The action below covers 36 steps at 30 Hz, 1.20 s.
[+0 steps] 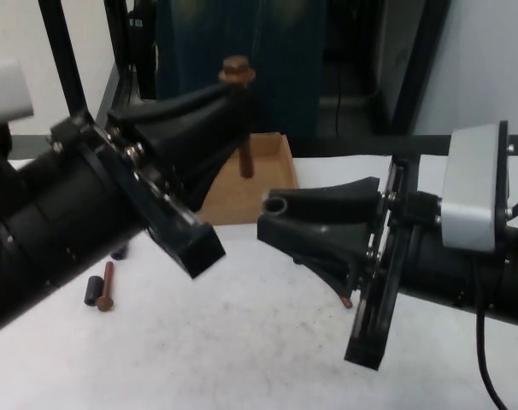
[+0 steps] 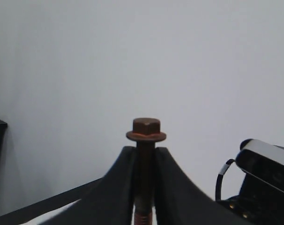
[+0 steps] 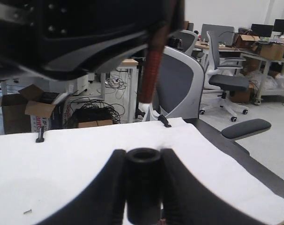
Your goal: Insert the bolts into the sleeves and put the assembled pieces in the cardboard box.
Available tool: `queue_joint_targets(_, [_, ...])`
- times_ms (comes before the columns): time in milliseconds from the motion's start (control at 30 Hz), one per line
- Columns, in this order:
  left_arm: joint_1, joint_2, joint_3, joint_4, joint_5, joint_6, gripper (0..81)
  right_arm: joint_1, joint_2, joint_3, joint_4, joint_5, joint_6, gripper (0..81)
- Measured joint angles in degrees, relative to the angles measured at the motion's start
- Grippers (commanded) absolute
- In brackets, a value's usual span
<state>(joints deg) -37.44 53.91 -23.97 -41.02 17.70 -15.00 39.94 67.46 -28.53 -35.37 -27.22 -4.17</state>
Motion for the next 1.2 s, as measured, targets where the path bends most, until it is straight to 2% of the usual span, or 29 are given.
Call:
queue_joint_targets(333, [-6.89,0.00,1.19,-2.76,-0.96,7.39,0.8,0.00,0.00,0.00,-0.62,1.15,1.24,0.3])
queue_joint_targets(567, [-6.93,1.08,1.19,-3.65,-3.39,9.85,0.8,0.00,0.00,0.00,-2.15,1.15,1.24,0.3])
queue_joint_targets(1200, [-6.93,1.54,1.25,-3.63,-4.41,15.00,0.8,0.00,0.00,0.00,-2.73,-1.95,2.93,0.3])
